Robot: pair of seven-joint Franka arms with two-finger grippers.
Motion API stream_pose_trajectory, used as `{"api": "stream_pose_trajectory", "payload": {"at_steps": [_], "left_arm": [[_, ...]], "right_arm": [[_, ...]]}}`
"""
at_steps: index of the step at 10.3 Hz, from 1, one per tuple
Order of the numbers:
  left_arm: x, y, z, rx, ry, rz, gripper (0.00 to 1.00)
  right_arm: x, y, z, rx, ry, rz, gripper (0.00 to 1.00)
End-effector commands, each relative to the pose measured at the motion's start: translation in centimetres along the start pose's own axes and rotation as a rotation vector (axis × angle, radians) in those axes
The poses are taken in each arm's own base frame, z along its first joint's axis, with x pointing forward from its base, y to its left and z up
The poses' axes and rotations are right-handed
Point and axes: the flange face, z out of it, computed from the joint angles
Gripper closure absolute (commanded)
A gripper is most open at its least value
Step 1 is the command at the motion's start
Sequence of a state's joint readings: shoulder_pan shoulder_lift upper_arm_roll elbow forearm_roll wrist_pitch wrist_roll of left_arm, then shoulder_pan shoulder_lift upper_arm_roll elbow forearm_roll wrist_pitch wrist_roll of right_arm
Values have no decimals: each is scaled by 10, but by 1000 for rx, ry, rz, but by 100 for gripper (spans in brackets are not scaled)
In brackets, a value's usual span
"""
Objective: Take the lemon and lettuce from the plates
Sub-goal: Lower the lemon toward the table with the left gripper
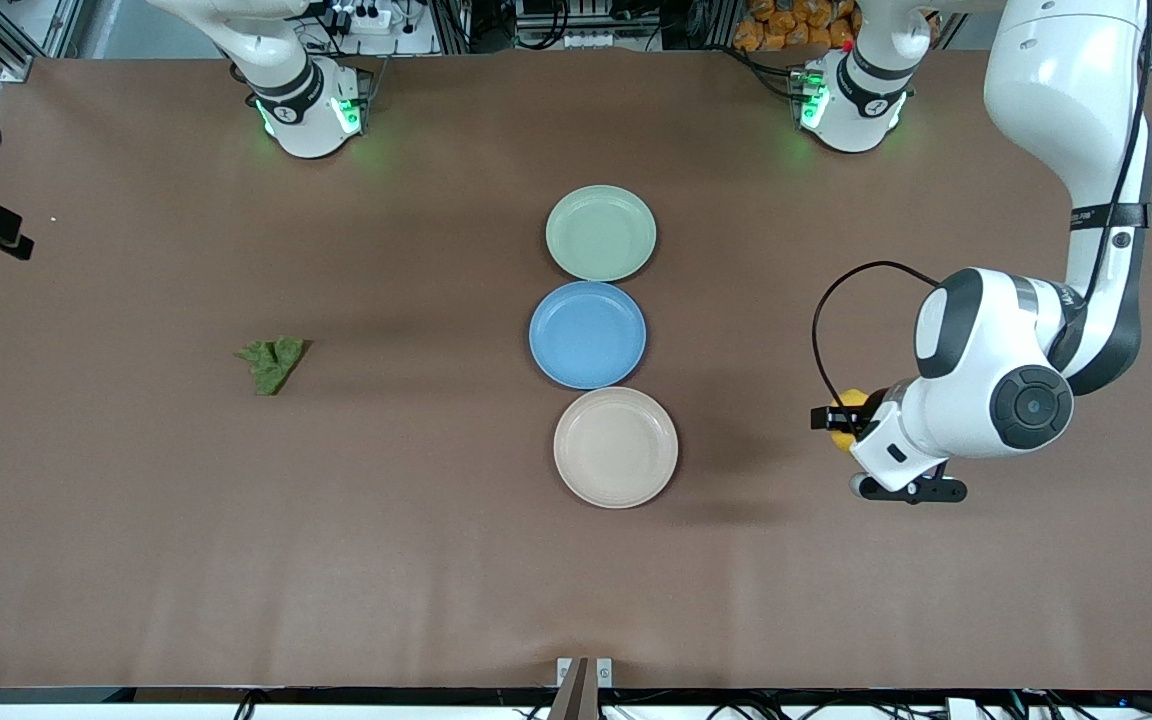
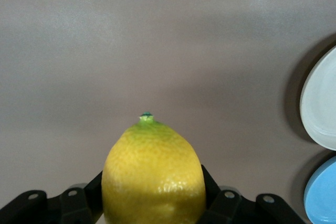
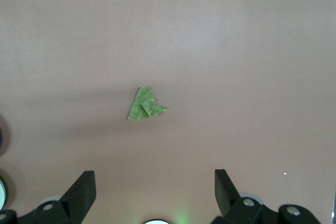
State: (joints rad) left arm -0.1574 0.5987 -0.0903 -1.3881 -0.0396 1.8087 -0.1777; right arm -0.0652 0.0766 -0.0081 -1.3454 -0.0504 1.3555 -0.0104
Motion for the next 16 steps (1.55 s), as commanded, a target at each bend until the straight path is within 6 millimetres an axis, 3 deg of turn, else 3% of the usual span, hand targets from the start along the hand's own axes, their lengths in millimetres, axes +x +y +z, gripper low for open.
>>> {"api": "stream_pose_trajectory", "payload": {"at_steps": [1, 3, 4, 7, 10, 14, 16], "left_arm": [[-5, -1, -5, 22, -16, 22, 100], [-9, -2, -1, 29, -51, 22, 100], [-11, 0, 1, 31, -65, 22, 100], [-13, -7, 7, 66, -79, 31, 100], [-9, -24, 30, 82, -117, 13, 100], [-14, -30, 51, 180, -149, 41, 100], [-20, -39, 73, 189, -194, 35, 100]], "right_arm": [[0, -5, -2, 24, 8, -4, 0], [6, 0, 3, 21, 31, 4, 0], [11, 0, 18, 18, 31, 5, 0], [19, -1, 22, 18, 73, 81, 0], [22, -4, 18, 24, 109, 89, 0], [24, -12, 15, 26, 134, 77, 0], [24, -14, 15, 25, 134, 72, 0]]}}
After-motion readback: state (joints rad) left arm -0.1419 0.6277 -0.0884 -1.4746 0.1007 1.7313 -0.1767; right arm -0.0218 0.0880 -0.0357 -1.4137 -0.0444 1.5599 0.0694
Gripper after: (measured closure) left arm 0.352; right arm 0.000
